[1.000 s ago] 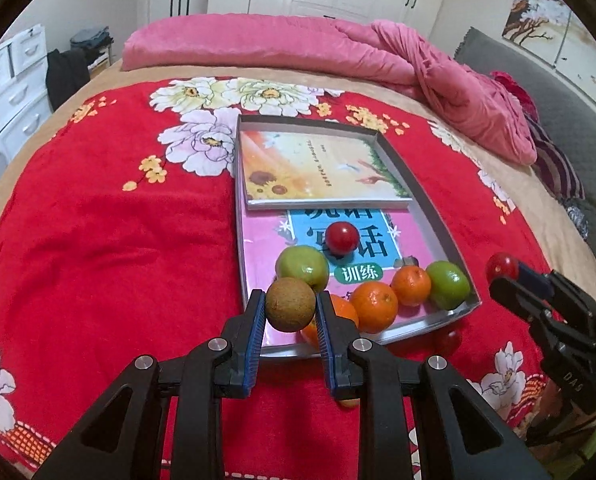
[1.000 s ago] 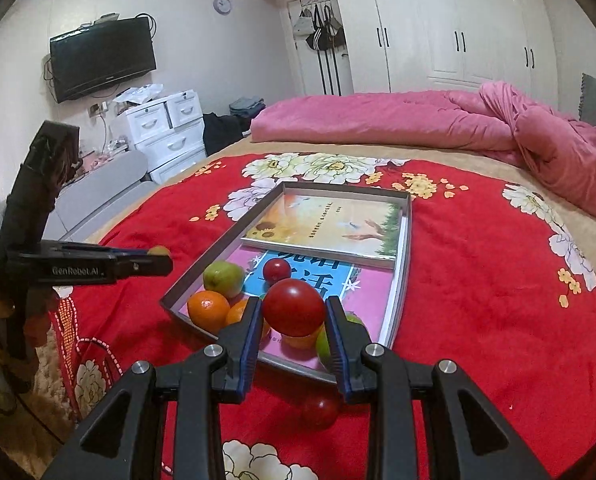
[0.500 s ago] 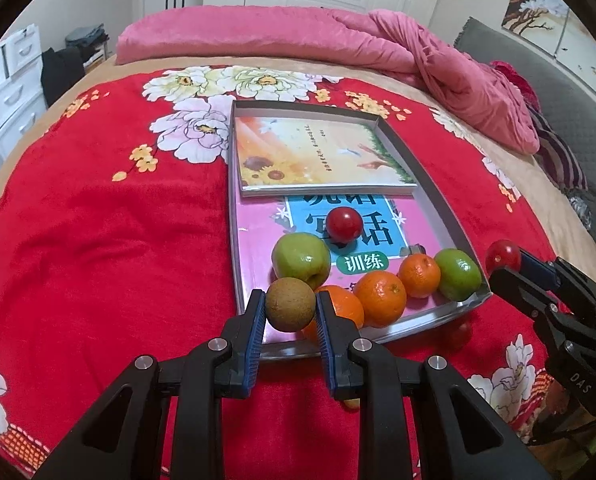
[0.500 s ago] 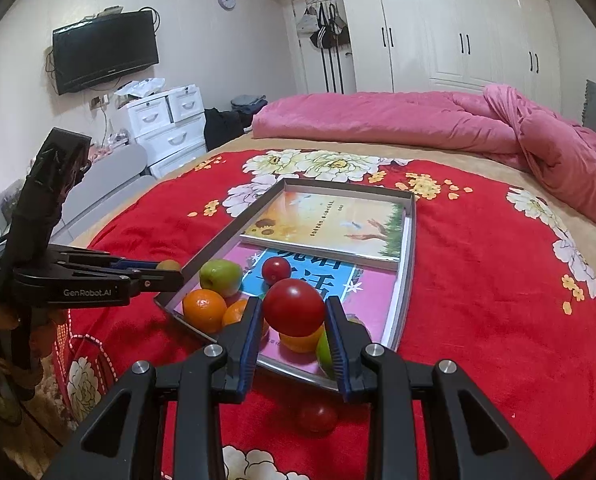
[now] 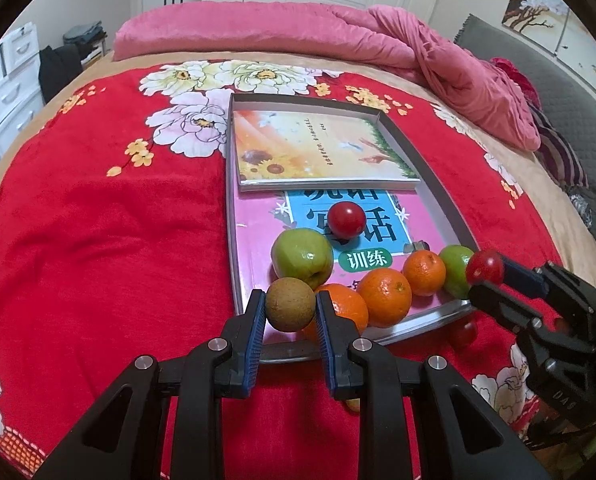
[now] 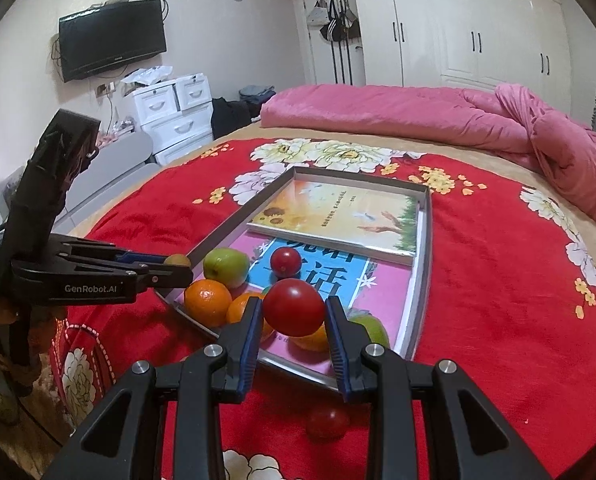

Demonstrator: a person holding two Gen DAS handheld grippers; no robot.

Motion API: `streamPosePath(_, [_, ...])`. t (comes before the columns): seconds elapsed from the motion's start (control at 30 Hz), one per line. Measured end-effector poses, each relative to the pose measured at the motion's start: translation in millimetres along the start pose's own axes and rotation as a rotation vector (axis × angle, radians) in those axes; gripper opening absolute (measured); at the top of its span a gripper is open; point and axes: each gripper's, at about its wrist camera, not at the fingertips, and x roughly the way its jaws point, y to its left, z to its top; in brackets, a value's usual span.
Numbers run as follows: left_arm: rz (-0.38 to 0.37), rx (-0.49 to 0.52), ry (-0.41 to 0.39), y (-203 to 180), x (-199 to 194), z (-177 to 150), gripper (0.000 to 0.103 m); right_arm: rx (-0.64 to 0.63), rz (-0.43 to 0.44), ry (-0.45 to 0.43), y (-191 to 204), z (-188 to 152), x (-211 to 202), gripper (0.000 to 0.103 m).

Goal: Organize fruits
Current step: 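Lower the kiwi into the tray and open the left gripper while the right gripper releases its tomato there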

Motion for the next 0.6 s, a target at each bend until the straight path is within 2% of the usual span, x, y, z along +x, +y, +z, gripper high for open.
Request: streamPosePath(0.6, [0.0, 0.0, -0.001, 0.6, 0.4, 0.1, 0.026, -0.04, 0.008, 0.055, 11.3, -8.4, 21.6, 0.032])
